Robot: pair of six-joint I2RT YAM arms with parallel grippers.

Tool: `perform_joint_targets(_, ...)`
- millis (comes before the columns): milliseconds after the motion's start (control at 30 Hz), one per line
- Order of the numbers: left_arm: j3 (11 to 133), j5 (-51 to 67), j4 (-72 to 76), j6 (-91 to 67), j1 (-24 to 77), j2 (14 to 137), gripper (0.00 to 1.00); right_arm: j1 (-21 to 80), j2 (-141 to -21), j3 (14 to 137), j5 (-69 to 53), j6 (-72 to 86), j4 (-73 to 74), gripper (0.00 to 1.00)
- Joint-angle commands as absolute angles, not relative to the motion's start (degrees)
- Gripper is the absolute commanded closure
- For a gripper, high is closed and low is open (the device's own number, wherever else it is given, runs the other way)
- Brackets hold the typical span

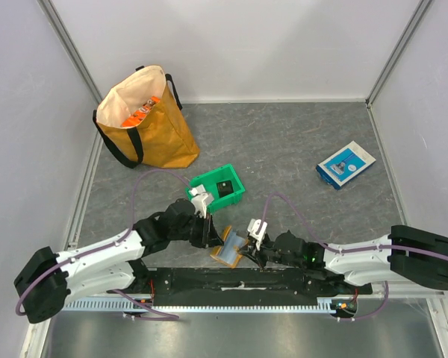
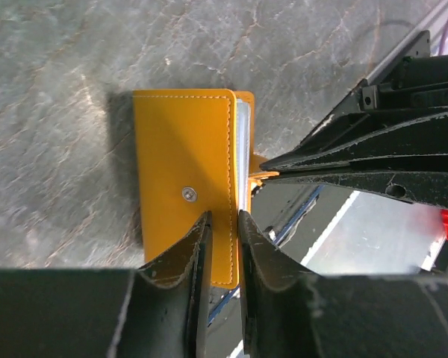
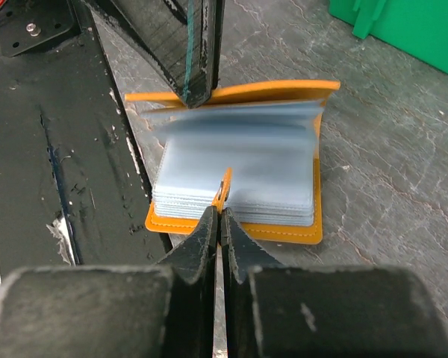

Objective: Put the credit cards into the card holder
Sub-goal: Close the card holder at the center of the board.

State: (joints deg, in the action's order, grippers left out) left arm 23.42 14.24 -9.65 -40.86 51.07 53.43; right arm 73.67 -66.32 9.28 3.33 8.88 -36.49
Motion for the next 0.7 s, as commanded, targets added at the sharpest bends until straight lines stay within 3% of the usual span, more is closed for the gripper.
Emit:
perform_joint_targets(0,21.4,20.8,-0.2,-44.1,51.0,56.8,0.76,73.8,-66.5,6.8,5.3,6.3,-46.4,0.92)
perform_joint_targets(233,18.6,23.3,6.7,-45.6,51.2,58.9,0.76,73.8,-64.2,1.4,6.2,3.3,-55.7,0.92)
perform_joint_targets(667,19.4,20.3,9.5,-46.1,54.4,73.1,0.82,73.8,-66.7,2.9,3.8,1.3,-53.4,0.91)
